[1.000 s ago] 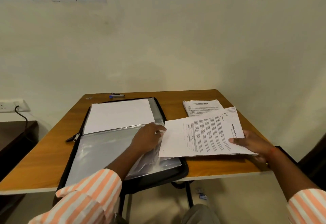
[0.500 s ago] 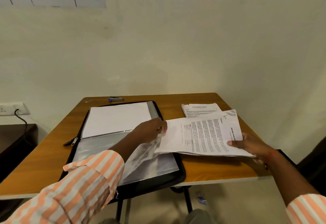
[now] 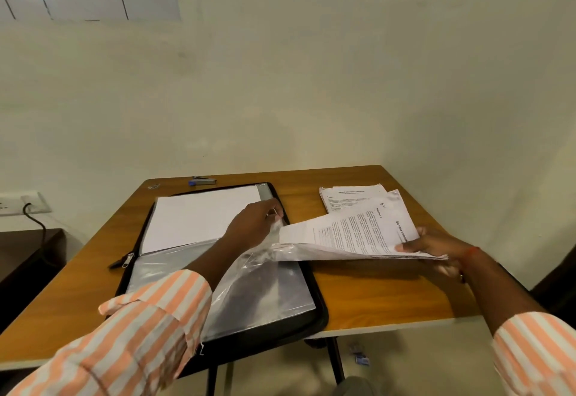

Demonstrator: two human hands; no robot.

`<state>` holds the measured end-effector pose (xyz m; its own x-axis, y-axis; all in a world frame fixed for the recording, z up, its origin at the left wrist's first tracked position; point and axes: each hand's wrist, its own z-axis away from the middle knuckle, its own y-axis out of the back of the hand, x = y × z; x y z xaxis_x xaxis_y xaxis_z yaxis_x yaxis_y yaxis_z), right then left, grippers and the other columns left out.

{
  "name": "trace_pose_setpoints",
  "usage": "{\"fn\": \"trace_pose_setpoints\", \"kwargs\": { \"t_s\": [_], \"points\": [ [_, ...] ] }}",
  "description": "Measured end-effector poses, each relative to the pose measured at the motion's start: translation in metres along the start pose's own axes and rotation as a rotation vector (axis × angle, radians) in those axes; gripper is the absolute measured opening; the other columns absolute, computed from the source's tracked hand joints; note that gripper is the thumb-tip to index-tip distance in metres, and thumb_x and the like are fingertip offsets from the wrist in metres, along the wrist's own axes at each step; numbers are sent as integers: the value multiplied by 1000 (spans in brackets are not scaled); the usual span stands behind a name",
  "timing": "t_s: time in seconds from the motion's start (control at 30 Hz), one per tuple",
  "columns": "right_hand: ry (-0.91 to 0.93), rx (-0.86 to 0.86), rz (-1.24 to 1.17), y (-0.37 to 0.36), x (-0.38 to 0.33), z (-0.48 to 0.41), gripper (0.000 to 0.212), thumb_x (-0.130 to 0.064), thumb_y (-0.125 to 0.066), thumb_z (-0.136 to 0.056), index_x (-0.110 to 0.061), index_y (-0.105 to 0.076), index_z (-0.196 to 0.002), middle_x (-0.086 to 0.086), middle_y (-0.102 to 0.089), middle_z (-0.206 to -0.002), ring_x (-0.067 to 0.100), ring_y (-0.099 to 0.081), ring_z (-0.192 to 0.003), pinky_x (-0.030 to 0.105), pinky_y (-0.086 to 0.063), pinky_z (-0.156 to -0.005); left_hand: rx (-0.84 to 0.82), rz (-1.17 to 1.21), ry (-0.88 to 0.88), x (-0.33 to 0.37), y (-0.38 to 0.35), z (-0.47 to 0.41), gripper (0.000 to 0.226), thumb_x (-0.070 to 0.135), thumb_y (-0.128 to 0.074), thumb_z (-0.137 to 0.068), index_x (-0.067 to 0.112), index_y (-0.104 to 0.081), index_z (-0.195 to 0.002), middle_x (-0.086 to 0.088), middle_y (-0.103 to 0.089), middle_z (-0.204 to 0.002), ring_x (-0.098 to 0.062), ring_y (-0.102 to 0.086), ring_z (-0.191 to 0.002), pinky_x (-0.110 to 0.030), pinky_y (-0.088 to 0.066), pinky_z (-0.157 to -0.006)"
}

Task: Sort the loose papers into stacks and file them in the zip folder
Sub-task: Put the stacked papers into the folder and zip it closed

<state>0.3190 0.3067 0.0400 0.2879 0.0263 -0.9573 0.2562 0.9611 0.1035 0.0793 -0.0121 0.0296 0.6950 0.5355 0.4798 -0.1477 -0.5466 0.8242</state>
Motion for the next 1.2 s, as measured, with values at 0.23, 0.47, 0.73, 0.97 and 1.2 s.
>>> {"fn": "trace_pose_setpoints", "kwargs": {
  "t_s": [0.23,0.47,0.73,0.97,1.2],
  "points": [
    [-21,-42,-90,8,-6,-7,62,3,-83,-69,-2,-63,-128,15,-72,-118,29,-70,-110,41,-58,-90,-4,1,14,2,2,-5,17,16,-53,-103,29,-64,-100,9,-69,-104,-10,-63,-91,-33,-56,-84],
    [-49,-44,-12,-2,-2,-26,44,6,-69,-87,-8,-62,-128,6,-74,-118,21,-73,-103,30,-61,-77,-170,0,9,8,-5,10,16,17,-58,-102,29,-68,-105,10,-71,-103,-8,-66,-91,-27,-57,-85],
    [-114,202,17,3,12,-40,28,-2,-69,-90,0,-65,-118,18,-74,-108,36,-73,-98,46,-60,-80,-238,-184,-35,0,-36,83,46,56,-44,-101,33,-54,-140,10,-52,-147,-12,-51,-129,-33,-42,-109],
    [13,342,259,-38,22,-55,12,-9,-73,-89,-16,-71,-98,7,-70,-111,27,-68,-97,34,-53,-73,-237,-198,14,9,-52,103,65,67,-31,-100,33,-34,-156,7,-26,-166,-17,-26,-151,-40,-24,-124],
    [153,254,460,-107,14,-60,16,-24,-73,-91,-20,-72,-106,-6,-67,-108,14,-61,-100,27,-45,-77,-203,-195,10,11,-45,110,65,68,-35,-99,34,-37,-154,10,-29,-165,-16,-30,-150,-39,-25,-124]
  ]
}}
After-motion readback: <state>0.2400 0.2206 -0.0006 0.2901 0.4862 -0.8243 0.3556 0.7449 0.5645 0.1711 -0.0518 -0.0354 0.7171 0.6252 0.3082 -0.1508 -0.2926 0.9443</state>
